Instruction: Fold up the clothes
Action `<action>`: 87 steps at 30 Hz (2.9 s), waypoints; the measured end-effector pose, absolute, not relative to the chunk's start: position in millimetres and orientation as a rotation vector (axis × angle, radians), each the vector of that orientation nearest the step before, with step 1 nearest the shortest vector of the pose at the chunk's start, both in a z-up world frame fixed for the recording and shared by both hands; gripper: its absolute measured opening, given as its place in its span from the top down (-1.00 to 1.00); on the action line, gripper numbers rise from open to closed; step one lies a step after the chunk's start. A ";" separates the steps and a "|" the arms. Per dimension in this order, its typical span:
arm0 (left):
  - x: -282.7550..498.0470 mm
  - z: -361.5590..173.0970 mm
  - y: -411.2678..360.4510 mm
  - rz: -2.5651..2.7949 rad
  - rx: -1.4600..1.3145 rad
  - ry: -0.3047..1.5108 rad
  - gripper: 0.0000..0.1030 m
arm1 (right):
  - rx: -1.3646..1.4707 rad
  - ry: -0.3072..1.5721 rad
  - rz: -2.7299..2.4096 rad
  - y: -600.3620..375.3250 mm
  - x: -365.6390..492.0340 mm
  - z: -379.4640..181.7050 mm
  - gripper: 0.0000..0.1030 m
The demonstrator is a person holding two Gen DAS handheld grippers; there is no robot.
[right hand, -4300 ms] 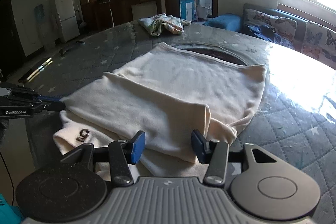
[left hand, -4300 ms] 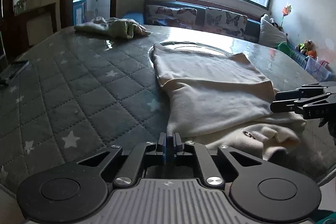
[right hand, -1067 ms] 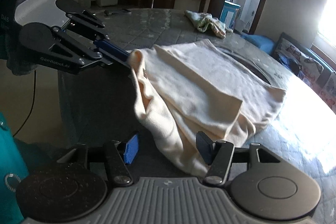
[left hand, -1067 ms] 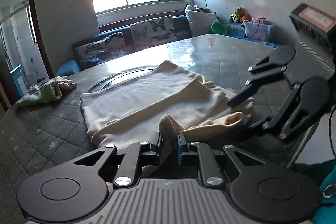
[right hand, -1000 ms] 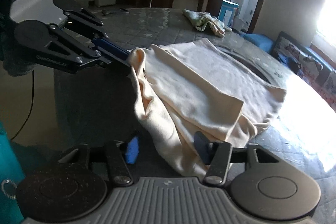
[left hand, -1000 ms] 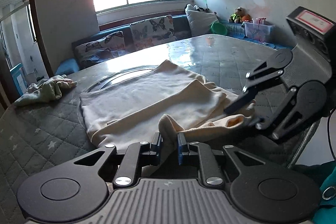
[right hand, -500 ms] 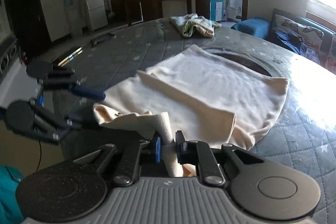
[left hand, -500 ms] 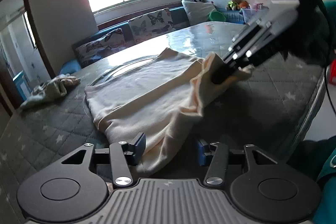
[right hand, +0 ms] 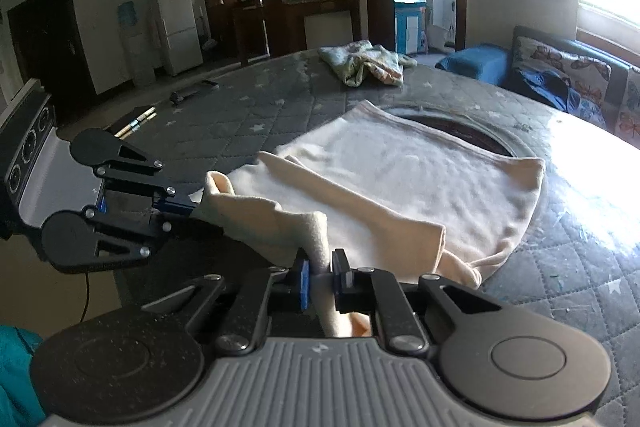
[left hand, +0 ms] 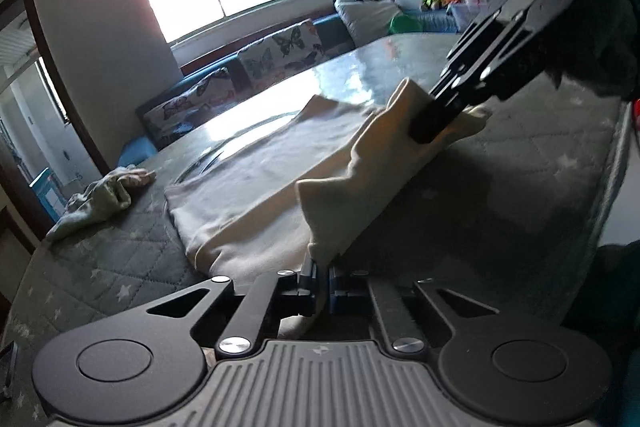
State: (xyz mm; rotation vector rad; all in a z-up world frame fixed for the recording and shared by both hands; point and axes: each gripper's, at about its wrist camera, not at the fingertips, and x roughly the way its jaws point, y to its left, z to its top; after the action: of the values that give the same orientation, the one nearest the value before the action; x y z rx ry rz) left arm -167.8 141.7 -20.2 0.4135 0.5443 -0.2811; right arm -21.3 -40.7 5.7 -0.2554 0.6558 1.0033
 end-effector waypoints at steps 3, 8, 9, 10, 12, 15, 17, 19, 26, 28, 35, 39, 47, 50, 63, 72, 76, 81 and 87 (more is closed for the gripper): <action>-175.6 -10.3 141.5 -0.293 0.391 0.529 0.90 | -0.251 0.625 1.009 -47.0 -29.0 13.1 0.82; -193.1 7.6 141.2 -0.308 0.350 0.509 0.90 | -0.261 0.596 1.037 -57.5 -45.0 27.6 0.82; -197.9 11.4 141.1 -0.314 0.339 0.507 0.90 | -0.268 0.595 1.050 -59.9 -50.9 30.7 0.82; -204.3 15.3 140.9 -0.322 0.327 0.506 0.90 | -0.275 0.596 1.065 -62.4 -57.2 33.7 0.82; -217.0 21.9 140.4 -0.334 0.305 0.505 0.90 | -0.289 0.598 1.092 -67.6 -69.5 40.0 0.82; -236.8 31.7 137.6 -0.351 0.282 0.503 0.90 | -0.301 0.611 1.126 -76.3 -88.9 50.6 0.82; -243.8 36.4 134.6 -0.360 0.280 0.497 0.90 | -0.309 0.620 1.148 -81.3 -102.2 58.0 0.82; -246.9 39.6 131.9 -0.364 0.281 0.492 0.90 | -0.321 0.622 1.163 -85.0 -112.3 63.8 0.82; -207.2 42.7 136.5 -0.344 0.265 0.474 0.90 | -0.261 0.637 1.110 -85.5 -86.6 68.0 0.82; -188.9 43.5 139.8 -0.339 0.261 0.469 0.90 | -0.239 0.637 1.087 -84.7 -70.7 69.4 0.82; -109.7 43.2 151.7 -0.322 0.244 0.503 0.90 | -0.209 0.648 1.002 -72.3 0.3 69.0 0.82; -65.7 33.4 153.4 -0.299 0.229 0.554 0.89 | -0.204 0.673 0.950 -61.0 41.1 55.6 0.82; -15.0 -3.0 156.8 -0.253 0.192 0.667 0.89 | -0.185 0.761 0.860 -39.8 91.4 2.6 0.82; -7.8 -10.0 159.0 -0.238 0.176 0.686 0.86 | -0.169 0.777 0.836 -38.7 98.4 -12.5 0.82; -5.8 -12.8 170.7 -0.137 0.103 0.693 -0.04 | -0.114 0.759 0.704 -41.3 110.1 -25.8 0.60; -34.7 10.9 185.0 -0.068 0.018 0.589 -1.00 | -0.125 0.709 0.734 -44.8 86.2 -8.4 -0.07; -42.4 7.6 184.6 -0.044 0.016 0.596 -0.86 | -0.150 0.708 0.765 -40.2 72.1 -7.3 -0.32; -44.1 -9.1 188.2 -0.013 -0.001 0.662 0.06 | -0.177 0.699 0.776 -36.5 59.6 -6.3 -0.46; -50.5 -15.5 197.7 0.036 -0.055 0.689 0.14 | -0.209 0.690 0.778 -35.7 48.4 -9.6 -0.64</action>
State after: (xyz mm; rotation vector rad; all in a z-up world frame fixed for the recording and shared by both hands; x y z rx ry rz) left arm -50.5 197.7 -15.5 -0.0554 0.6890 0.0359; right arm 48.4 -35.7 -9.6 -0.2088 0.6903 0.7782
